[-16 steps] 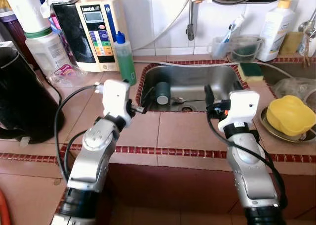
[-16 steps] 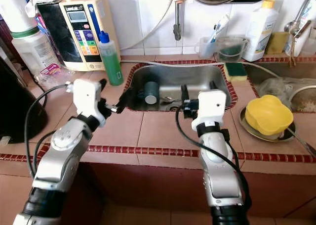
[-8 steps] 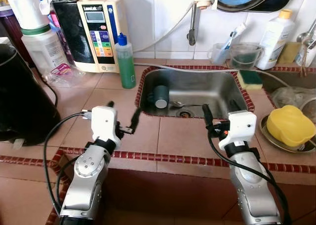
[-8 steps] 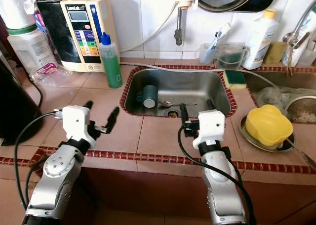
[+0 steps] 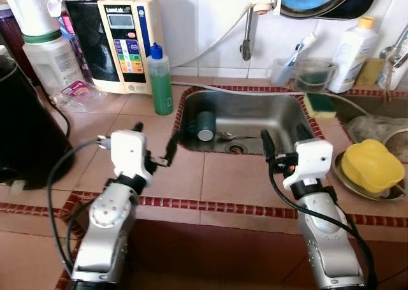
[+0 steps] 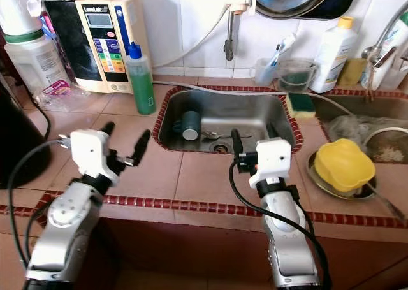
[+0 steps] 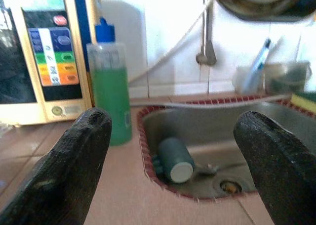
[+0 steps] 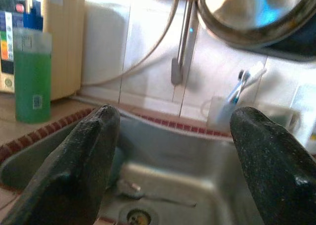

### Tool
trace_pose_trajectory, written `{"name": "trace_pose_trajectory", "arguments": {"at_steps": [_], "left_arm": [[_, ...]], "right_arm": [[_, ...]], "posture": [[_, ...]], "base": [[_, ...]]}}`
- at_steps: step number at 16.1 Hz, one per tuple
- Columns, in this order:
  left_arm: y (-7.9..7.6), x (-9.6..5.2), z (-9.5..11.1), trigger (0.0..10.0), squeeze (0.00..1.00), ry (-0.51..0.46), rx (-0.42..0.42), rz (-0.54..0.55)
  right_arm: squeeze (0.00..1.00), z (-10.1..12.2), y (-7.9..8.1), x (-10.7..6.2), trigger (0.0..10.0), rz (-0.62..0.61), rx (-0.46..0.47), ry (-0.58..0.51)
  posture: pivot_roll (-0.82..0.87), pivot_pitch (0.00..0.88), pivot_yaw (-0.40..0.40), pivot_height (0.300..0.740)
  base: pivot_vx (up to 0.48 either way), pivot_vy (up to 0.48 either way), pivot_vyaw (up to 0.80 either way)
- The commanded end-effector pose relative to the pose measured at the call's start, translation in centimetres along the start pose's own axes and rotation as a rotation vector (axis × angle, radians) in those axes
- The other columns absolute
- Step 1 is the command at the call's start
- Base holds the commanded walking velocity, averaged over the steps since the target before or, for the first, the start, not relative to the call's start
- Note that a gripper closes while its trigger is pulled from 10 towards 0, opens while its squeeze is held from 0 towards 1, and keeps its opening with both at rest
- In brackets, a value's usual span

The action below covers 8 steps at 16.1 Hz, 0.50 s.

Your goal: Kitchen organization

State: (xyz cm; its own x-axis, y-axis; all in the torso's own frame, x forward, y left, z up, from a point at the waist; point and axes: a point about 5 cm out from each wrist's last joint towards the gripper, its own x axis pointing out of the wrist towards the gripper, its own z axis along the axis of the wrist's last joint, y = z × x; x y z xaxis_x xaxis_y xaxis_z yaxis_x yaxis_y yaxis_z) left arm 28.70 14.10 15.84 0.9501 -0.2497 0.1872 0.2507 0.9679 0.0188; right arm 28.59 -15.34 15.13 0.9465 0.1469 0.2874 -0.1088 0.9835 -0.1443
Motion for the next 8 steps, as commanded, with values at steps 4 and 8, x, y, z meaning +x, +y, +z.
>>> {"name": "trace_pose_trajectory", "arguments": {"at_steps": [4,8], "left_arm": [[0.06,0.34,1.11,10.0,0.00,-0.028,-0.007,-0.001],[-0.03,0.35,1.23,10.0,0.00,-0.023,-0.016,-0.009]], "right_arm": [[0.00,0.49,-0.36,0.02,10.0,-0.012,-0.001,-0.016],[0.00,0.61,-0.41,-0.08,10.0,-0.014,-0.003,-0.015]], "posture": [[-0.11,0.002,0.043,0.740],[-0.12,0.008,0.043,0.740]], "base": [[0.000,-0.480,0.00],[0.000,-0.480,0.00]]}}
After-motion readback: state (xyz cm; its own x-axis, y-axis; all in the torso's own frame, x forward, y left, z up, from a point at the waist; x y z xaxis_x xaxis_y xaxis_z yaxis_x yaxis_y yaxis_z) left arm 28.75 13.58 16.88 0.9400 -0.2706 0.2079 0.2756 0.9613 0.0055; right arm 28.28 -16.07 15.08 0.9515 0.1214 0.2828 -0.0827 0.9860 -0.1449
